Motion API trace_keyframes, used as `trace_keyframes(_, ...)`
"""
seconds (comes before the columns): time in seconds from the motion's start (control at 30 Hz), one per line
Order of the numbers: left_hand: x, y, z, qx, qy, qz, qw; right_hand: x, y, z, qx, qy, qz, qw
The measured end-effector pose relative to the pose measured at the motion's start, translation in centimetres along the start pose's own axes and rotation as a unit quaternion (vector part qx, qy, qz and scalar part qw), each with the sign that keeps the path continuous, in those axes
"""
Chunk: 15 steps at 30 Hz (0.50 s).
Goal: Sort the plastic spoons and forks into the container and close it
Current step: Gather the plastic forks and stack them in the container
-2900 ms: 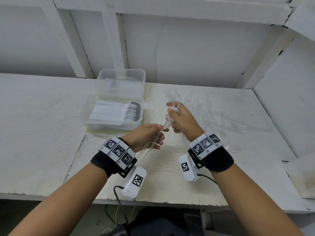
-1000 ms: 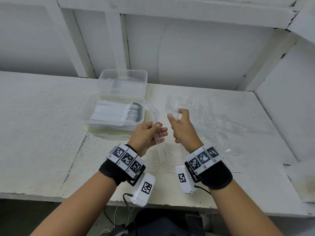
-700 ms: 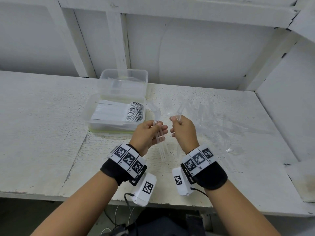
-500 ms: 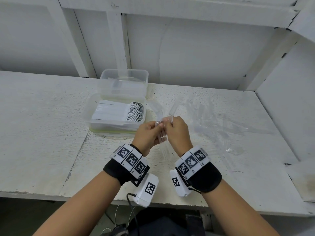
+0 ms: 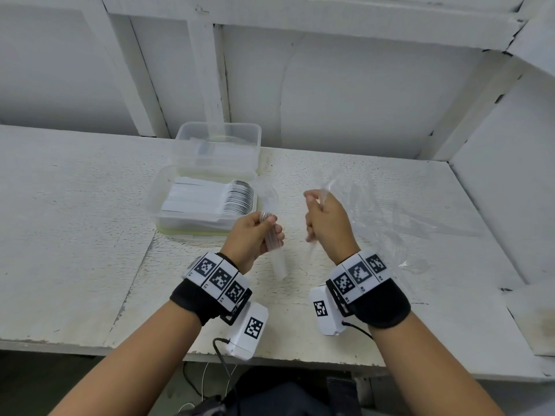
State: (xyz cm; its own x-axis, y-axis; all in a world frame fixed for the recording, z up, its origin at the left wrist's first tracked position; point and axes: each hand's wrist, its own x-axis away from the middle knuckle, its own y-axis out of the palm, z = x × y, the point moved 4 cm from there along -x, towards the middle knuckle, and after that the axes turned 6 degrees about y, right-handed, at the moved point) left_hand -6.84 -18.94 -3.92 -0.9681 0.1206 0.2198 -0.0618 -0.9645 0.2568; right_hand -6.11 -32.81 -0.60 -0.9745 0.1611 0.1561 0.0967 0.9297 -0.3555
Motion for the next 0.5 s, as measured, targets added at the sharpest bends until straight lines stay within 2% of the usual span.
trace_keyframes(0.1,0.1,-0.1,0.0,0.001,0.002,-0.003,1.0,-0.4,0.1,0.5,0.05,0.016,-0.021,0.998)
trace_keyframes(0.2,0.1,0.0,0.1,0.0,0.006,-0.006,1.0,-0.9,0.7,1.0,0.013,0.043,-0.037,0.998)
trace_keyframes(0.37,0.1,0.4,0.1,-0.012,0.012,-0.023,1.0,-1.6,0.5,1.3,0.003,0.031,0.063,0.998)
trace_keyframes(0.5,0.0,0.5,-0.1,-0.035,0.013,-0.03,0.999,-1.8,0.8,1.0,-0.009,0.023,0.086,0.996)
